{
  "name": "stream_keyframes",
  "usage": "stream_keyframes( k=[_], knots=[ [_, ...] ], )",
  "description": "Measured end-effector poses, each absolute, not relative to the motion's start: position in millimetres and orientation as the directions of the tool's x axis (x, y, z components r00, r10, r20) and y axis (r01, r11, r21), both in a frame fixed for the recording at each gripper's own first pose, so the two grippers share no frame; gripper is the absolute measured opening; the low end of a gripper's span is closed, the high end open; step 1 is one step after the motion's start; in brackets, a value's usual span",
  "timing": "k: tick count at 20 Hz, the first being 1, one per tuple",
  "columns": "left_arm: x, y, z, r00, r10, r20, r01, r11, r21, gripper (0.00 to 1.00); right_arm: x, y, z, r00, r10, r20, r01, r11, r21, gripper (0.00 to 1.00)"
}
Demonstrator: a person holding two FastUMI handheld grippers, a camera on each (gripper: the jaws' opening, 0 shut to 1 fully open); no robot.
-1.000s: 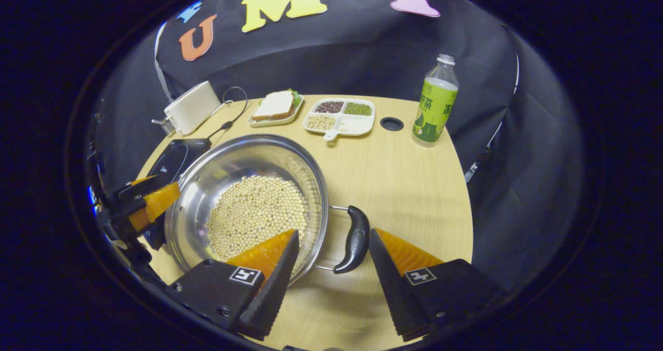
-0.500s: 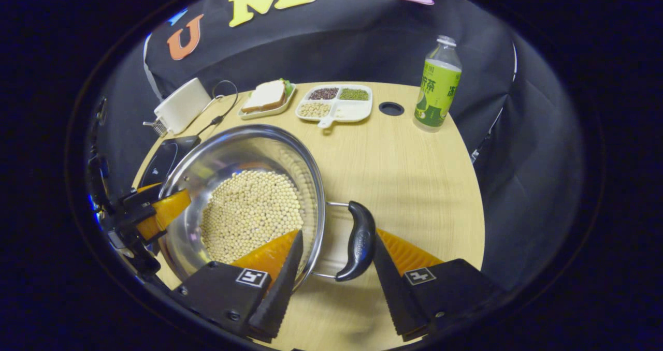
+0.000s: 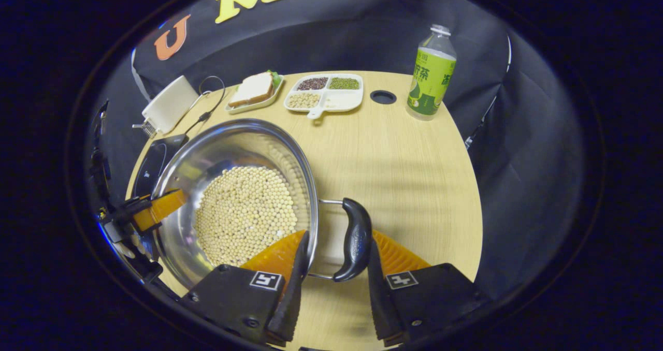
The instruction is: First push the handle of the pot to place it horizontally, then grasp the pot with both hands and set it on the induction cooktop.
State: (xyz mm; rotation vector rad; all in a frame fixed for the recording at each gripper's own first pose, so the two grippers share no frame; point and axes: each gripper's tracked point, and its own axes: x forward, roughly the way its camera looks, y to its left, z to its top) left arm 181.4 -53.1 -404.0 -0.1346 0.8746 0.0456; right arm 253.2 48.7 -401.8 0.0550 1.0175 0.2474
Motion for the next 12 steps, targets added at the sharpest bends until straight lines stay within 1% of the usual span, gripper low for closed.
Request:
stream_keyframes(
  k=[1,3,5,12],
  knots=[
    [182.8,-52.6,-402.7,0.652,-0.008,-0.758,-0.076,0.994,-0.076,0.66,252.5,48.3,-401.2,0.498,0.23,-0.836,-0.18,0.971,0.16,0.54],
    [184.0,-54.6,-398.1,0.663,-0.009,-0.748,-0.059,0.996,-0.065,0.64,250.0,46.0,-397.4,0.506,0.235,-0.83,-0.172,0.97,0.17,0.52],
    [185.1,-54.8,-389.0,0.68,-0.012,-0.733,-0.048,0.997,-0.062,0.63,246.6,43.2,-387.2,0.529,0.231,-0.816,-0.174,0.971,0.162,0.52],
    [186.8,-47.0,-343.6,0.729,-0.026,-0.684,-0.015,0.998,-0.053,0.63,236.7,48.5,-340.7,0.584,0.233,-0.777,-0.177,0.971,0.159,0.51]
  ],
)
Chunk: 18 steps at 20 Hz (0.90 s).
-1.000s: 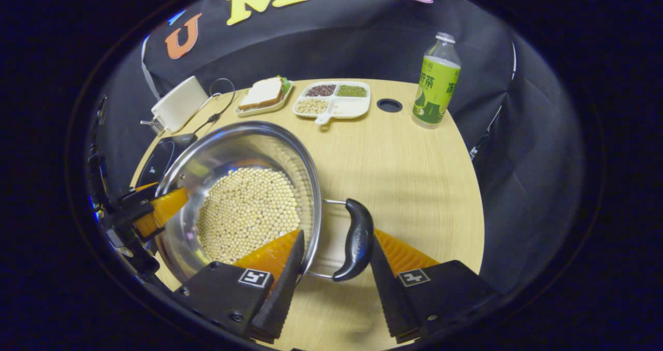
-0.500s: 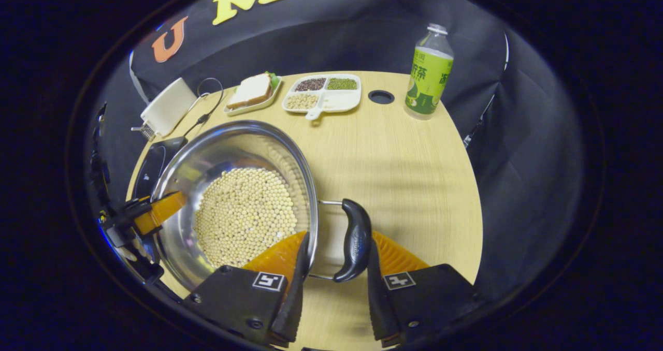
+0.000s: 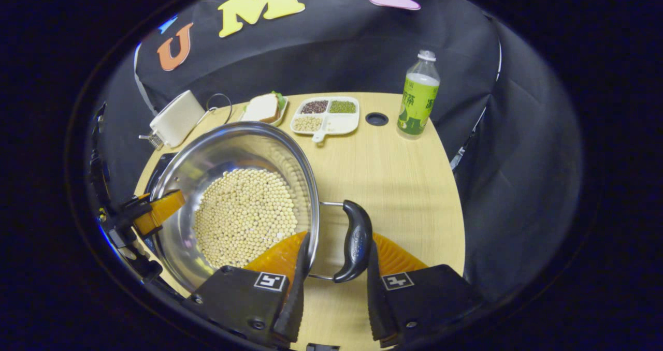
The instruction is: First push the handle of the pot to place it horizontally, then grasp the pot with both hands and set it on the induction cooktop.
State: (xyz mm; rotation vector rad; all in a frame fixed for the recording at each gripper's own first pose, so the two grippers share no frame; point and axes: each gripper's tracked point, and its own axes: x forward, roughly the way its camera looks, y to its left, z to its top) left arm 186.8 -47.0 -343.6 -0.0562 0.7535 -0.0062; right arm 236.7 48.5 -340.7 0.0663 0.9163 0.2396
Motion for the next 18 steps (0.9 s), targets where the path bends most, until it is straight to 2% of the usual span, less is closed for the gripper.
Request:
stream_keyframes(
  k=[5,18],
  knots=[
    [182.5,-24.2,-325.6,0.742,-0.03,-0.669,-0.023,0.997,-0.069,0.63,230.4,70.8,-313.9,0.608,0.231,-0.76,-0.188,0.971,0.145,0.51],
    [162.7,83.9,-303.8,0.739,0.038,-0.672,-0.081,0.996,-0.033,0.63,205.6,183.0,-292.6,0.585,0.279,-0.762,-0.222,0.958,0.18,0.51]
  ],
)
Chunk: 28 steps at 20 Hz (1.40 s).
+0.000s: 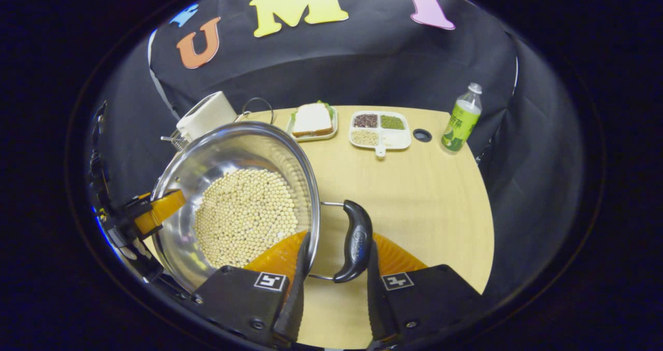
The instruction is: First push the handle of the pot to place it horizontally, then grasp the pot with both hands and set it on the induction cooktop.
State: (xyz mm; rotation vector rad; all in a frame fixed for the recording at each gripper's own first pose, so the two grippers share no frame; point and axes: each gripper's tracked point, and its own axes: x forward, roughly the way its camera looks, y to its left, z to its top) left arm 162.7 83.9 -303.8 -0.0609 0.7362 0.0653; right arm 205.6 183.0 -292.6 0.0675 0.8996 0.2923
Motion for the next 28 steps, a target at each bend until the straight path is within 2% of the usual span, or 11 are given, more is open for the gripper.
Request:
stream_keyframes(
  k=[9,28],
  knots=[
    [160.3,153.8,-311.8,0.72,0.072,-0.69,-0.108,0.994,-0.009,0.63,201.6,257.6,-296.6,0.56,0.293,-0.775,-0.225,0.954,0.198,0.51],
    [185.5,243.8,-345.8,0.692,0.082,-0.718,-0.094,0.995,0.023,0.63,215.3,359.5,-325.5,0.514,0.263,-0.816,-0.167,0.964,0.206,0.51]
  ],
)
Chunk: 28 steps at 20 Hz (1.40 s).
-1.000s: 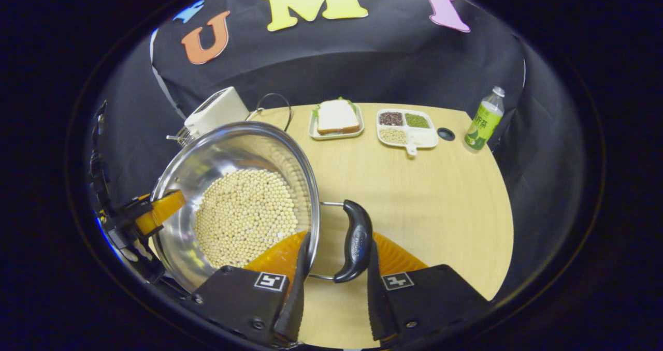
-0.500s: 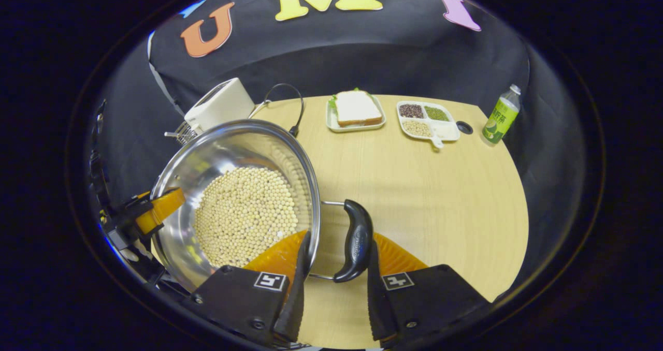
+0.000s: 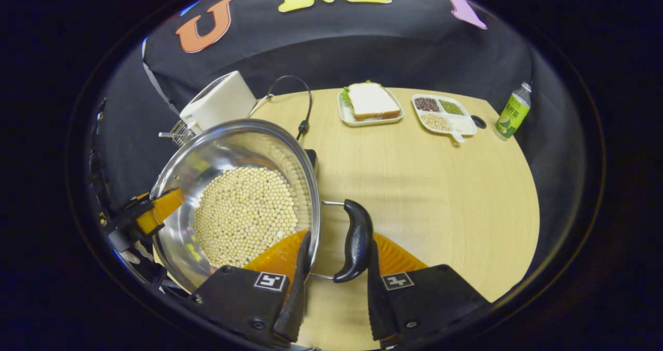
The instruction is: First push the handle of the pot to place it horizontally, then grasp the pot with both hands and set it on the induction cooktop.
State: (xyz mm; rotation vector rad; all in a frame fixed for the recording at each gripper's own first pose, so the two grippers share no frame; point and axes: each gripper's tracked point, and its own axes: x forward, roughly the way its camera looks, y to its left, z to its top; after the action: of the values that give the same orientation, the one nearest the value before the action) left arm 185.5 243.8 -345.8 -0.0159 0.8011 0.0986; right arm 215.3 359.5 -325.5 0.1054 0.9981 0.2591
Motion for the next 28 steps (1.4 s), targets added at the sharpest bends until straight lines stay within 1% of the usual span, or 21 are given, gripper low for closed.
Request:
stream_keyframes(
  k=[6,10,14,17,18,19,21,22,23,24,25,26,27,28],
  knots=[
    [188.1,254.0,-358.0,0.683,0.07,-0.727,-0.093,0.996,0.009,0.63,211.8,372.1,-333.1,0.502,0.238,-0.831,-0.15,0.971,0.188,0.51],
    [189.4,256.4,-361.1,0.689,0.059,-0.722,-0.092,0.996,-0.007,0.63,213.4,374.9,-331.1,0.52,0.226,-0.824,-0.149,0.974,0.173,0.51],
    [185.4,256.8,-366.1,0.683,0.031,-0.73,-0.085,0.996,-0.037,0.63,214.7,376.1,-329.3,0.537,0.225,-0.813,-0.152,0.974,0.169,0.53],
    [186.3,257.3,-365.3,0.684,0.029,-0.728,-0.078,0.996,-0.034,0.63,215.7,375.5,-330.4,0.543,0.225,-0.809,-0.155,0.974,0.167,0.56],
    [187.4,257.1,-365.7,0.687,0.028,-0.726,-0.077,0.996,-0.034,0.65,215.0,374.8,-329.0,0.542,0.227,-0.809,-0.151,0.974,0.171,0.56],
    [187.2,257.2,-366.2,0.686,0.028,-0.727,-0.078,0.996,-0.034,0.64,215.0,374.9,-330.0,0.542,0.229,-0.808,-0.153,0.973,0.173,0.56],
    [187.1,258.6,-366.5,0.688,0.036,-0.725,-0.078,0.997,-0.024,0.67,215.3,374.8,-329.4,0.542,0.241,-0.805,-0.155,0.97,0.186,0.58],
    [188.5,265.5,-361.1,0.704,0.069,-0.706,-0.087,0.996,0.011,0.71,215.8,375.1,-329.5,0.545,0.247,-0.802,-0.164,0.969,0.187,0.6],
    [193.5,272.0,-350.2,0.737,0.103,-0.668,-0.093,0.994,0.051,0.83,217.2,373.4,-330.1,0.547,0.246,-0.8,-0.175,0.968,0.178,0.61],
    [198.7,276.2,-339.1,0.764,0.132,-0.632,-0.102,0.991,0.083,0.86,216.9,371.2,-328.6,0.547,0.249,-0.8,-0.195,0.966,0.167,0.65],
    [203.1,278.4,-331.2,0.782,0.142,-0.607,-0.105,0.99,0.096,0.83,218.5,368.6,-327.4,0.56,0.25,-0.79,-0.202,0.966,0.162,0.76],
    [201.8,278.5,-322.2,0.796,0.155,-0.586,-0.115,0.988,0.106,0.98,219.8,365.2,-322.4,0.575,0.254,-0.778,-0.199,0.966,0.168,0.8],
    [201.4,282.6,-316.2,0.803,0.176,-0.569,-0.13,0.984,0.121,0.97,219.8,362.5,-319.4,0.587,0.254,-0.769,-0.203,0.965,0.164,0.84],
    [198.5,285.7,-312.4,0.805,0.194,-0.56,-0.142,0.98,0.136,1.0,219.7,359.6,-315.3,0.598,0.258,-0.759,-0.214,0.964,0.159,0.86]
  ],
)
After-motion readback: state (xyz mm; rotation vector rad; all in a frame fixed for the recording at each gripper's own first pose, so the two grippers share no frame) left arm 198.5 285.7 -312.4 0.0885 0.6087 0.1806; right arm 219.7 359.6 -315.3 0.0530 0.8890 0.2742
